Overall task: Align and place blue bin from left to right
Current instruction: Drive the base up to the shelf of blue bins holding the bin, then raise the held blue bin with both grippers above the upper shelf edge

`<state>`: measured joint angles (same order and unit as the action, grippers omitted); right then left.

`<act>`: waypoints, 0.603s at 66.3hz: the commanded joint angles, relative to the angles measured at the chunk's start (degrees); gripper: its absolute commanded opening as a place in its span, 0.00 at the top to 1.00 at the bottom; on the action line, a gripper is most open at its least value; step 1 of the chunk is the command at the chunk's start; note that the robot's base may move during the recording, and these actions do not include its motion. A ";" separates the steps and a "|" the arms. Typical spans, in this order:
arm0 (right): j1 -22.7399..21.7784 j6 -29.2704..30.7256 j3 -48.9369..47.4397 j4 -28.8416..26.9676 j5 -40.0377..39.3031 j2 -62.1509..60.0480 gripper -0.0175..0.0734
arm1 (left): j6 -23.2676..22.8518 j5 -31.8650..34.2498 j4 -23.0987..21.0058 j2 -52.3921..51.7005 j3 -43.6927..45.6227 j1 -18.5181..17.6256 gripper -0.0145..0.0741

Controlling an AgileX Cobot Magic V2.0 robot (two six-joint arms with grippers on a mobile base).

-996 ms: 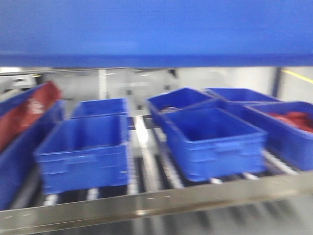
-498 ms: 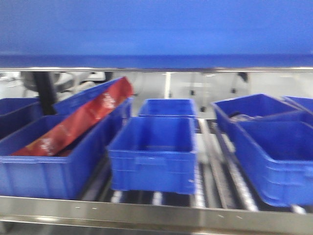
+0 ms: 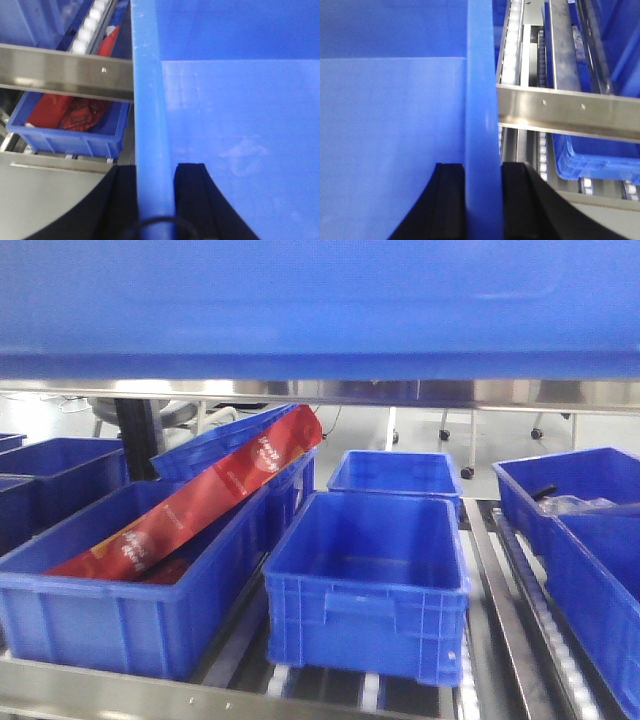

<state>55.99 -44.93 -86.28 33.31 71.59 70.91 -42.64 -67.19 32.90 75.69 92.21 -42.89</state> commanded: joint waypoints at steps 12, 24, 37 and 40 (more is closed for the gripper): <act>0.34 0.66 -0.94 0.17 -17.14 -0.11 0.90 | 0.48 8.65 -1.64 -0.38 1.08 -0.76 0.96; 0.34 0.66 -0.94 0.17 -17.14 -0.11 0.90 | 0.48 8.65 -1.64 -0.38 1.08 -0.76 0.96; 0.34 0.66 -0.94 0.17 -17.14 -0.11 0.90 | 0.48 8.65 -1.64 -0.38 1.08 -0.76 0.96; 0.34 0.66 -0.94 0.17 -17.14 -0.11 0.90 | 0.48 8.65 -1.64 -0.38 1.08 -0.76 0.96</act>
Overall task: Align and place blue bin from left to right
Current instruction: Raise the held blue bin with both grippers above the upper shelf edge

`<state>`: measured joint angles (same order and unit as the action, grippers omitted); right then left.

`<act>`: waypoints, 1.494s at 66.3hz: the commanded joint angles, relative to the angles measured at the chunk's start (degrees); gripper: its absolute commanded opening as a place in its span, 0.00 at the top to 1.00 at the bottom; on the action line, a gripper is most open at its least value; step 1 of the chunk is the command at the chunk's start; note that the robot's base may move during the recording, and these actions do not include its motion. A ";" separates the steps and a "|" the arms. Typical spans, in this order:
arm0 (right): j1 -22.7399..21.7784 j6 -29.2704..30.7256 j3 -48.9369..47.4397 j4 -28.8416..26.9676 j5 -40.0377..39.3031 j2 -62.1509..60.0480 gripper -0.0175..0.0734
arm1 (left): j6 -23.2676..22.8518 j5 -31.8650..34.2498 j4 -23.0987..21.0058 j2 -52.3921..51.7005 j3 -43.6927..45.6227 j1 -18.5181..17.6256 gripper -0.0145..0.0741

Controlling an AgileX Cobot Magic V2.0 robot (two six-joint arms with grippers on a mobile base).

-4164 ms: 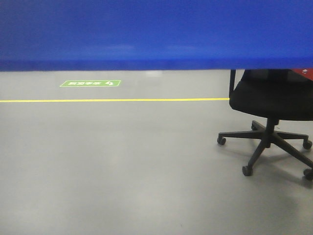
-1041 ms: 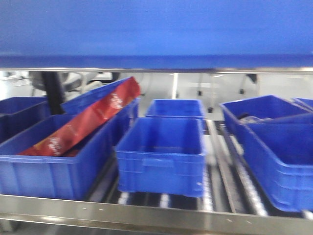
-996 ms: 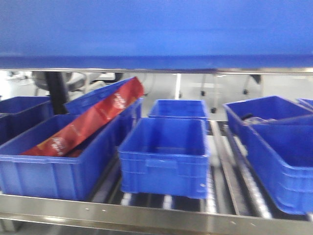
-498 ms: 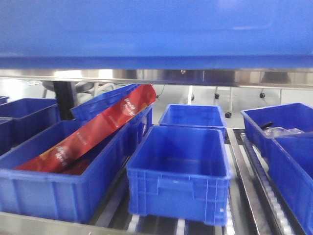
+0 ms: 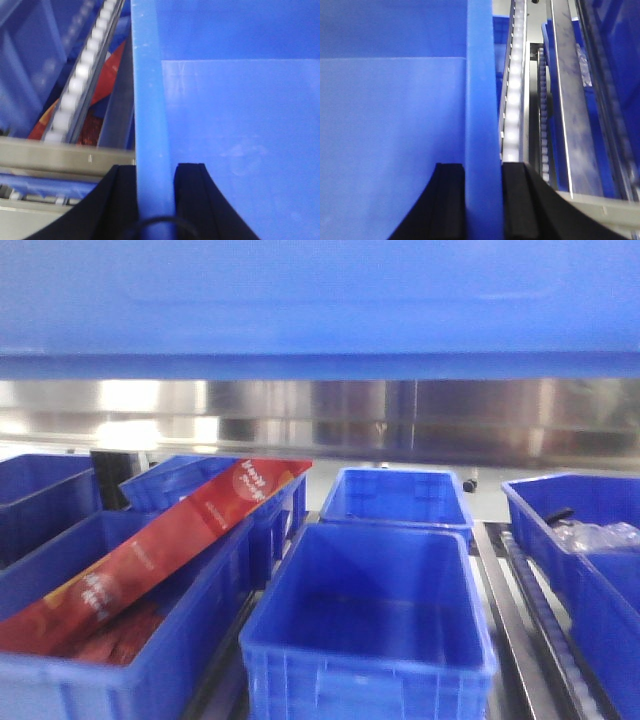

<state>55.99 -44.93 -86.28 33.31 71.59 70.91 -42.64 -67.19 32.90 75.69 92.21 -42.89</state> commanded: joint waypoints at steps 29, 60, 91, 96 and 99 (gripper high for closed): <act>0.34 0.66 -0.94 0.17 -17.14 -0.11 0.90 | 0.48 8.65 -1.64 -0.38 1.08 -0.76 0.96; 0.34 0.66 -0.94 0.17 -17.14 -0.11 0.90 | 0.48 8.65 -1.64 -0.38 1.08 -0.76 0.96; 0.34 0.66 -0.94 0.17 -17.14 -0.11 0.90 | 0.48 8.65 -1.64 -0.38 1.08 -0.76 0.96; 0.34 0.66 -0.94 0.17 -17.14 -0.11 0.90 | 0.48 8.65 -1.64 -0.38 1.08 -0.76 0.96; 0.34 0.66 -0.94 0.17 -17.14 -0.11 0.90 | 0.48 8.65 -1.64 -0.38 1.08 -0.76 0.96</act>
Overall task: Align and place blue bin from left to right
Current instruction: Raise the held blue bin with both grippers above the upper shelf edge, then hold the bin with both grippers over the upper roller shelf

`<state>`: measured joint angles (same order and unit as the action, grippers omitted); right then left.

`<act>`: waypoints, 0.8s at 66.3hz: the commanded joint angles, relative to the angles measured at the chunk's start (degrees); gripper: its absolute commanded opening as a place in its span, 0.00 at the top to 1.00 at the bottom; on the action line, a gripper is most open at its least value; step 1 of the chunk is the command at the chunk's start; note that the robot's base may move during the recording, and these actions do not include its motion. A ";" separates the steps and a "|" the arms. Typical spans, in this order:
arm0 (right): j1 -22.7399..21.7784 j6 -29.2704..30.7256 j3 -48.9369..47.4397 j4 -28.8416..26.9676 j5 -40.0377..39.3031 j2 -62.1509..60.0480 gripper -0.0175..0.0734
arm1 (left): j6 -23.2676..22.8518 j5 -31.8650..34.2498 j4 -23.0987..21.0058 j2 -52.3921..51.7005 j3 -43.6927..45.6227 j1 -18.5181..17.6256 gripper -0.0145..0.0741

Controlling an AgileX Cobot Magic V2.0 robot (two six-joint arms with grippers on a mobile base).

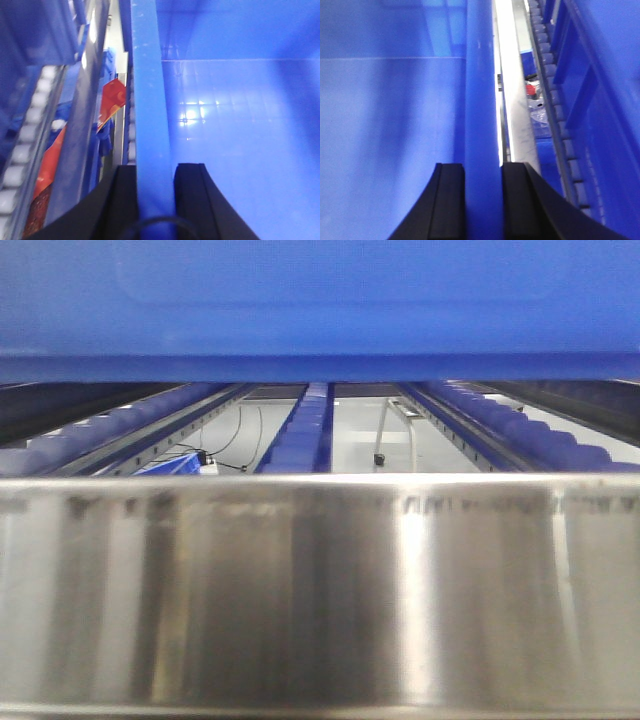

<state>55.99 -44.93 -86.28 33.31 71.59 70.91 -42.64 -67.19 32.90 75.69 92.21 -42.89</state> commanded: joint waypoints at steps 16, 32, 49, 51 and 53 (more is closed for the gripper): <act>0.34 0.66 -0.94 0.17 -17.14 -0.11 0.90 | 0.48 8.65 -1.64 -0.38 1.08 -0.76 0.96; 0.34 0.66 -0.94 0.17 -17.14 -0.11 0.90 | 0.48 8.65 -1.64 -0.38 1.08 -0.76 0.96; 0.34 0.66 -0.94 0.17 -17.14 -0.11 0.90 | 0.48 8.65 -1.64 -0.38 1.08 -0.76 0.96; 0.34 0.66 -0.94 0.17 -17.14 -0.11 0.90 | 0.48 8.65 -1.64 -0.38 1.08 -0.76 0.96; 0.34 0.66 -0.94 0.17 -17.14 -0.11 0.90 | 0.48 8.65 -1.64 -0.38 1.08 -0.76 0.96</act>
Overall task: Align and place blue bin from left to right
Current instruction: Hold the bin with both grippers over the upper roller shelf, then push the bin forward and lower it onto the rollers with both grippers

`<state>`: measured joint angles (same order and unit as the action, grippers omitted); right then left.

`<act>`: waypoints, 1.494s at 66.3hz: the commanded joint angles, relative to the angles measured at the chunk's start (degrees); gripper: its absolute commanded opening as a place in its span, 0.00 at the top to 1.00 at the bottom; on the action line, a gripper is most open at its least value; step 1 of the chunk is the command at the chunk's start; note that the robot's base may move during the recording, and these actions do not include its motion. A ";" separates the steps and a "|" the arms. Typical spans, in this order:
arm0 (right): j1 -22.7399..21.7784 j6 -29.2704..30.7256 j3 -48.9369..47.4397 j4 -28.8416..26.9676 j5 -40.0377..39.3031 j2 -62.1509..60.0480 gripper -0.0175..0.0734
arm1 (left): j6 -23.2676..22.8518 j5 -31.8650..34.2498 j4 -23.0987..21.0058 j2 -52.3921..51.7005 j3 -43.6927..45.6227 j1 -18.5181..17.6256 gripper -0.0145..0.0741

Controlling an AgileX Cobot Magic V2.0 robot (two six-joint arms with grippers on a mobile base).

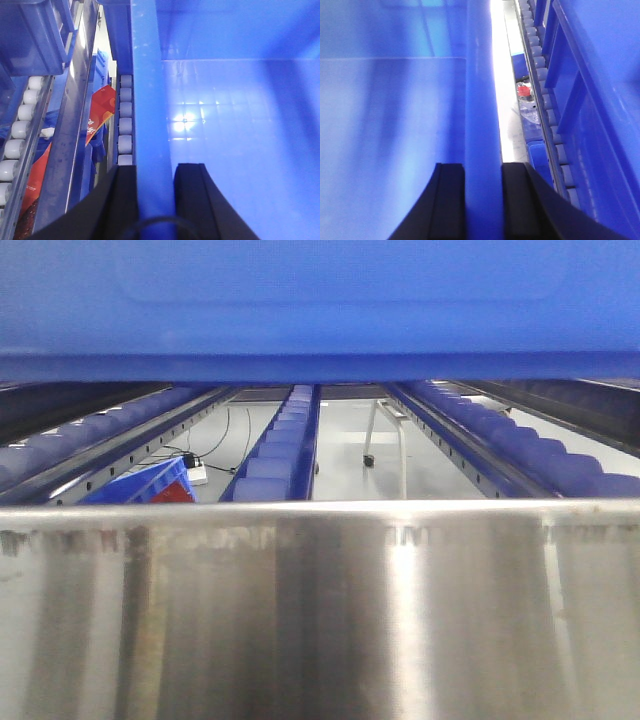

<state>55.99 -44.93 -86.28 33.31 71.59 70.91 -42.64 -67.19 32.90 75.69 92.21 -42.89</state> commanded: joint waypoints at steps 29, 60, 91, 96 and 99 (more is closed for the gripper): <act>0.34 0.66 -0.94 0.17 -17.14 -0.11 0.90 | 0.48 8.65 -1.64 -0.38 1.08 -0.76 0.96; 0.34 0.55 -0.94 -0.29 -17.00 -0.11 0.90 | 0.48 8.49 -1.63 -0.38 1.08 -0.76 0.96; -1.68 -2.91 -0.94 -3.12 -17.83 7.52 0.89 | 5.32 8.64 -6.97 0.63 1.08 9.09 0.96; -2.32 -2.91 -0.94 -3.12 -18.36 8.57 0.89 | 5.64 8.64 -7.41 1.93 0.96 10.09 0.96; -2.55 -2.91 -0.94 -3.12 -18.36 9.16 0.89 | 5.75 8.64 -7.71 2.62 0.85 10.56 0.96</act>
<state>53.57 -47.95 -86.31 29.70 61.24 79.39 -37.50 -66.20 29.32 76.93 92.21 -32.37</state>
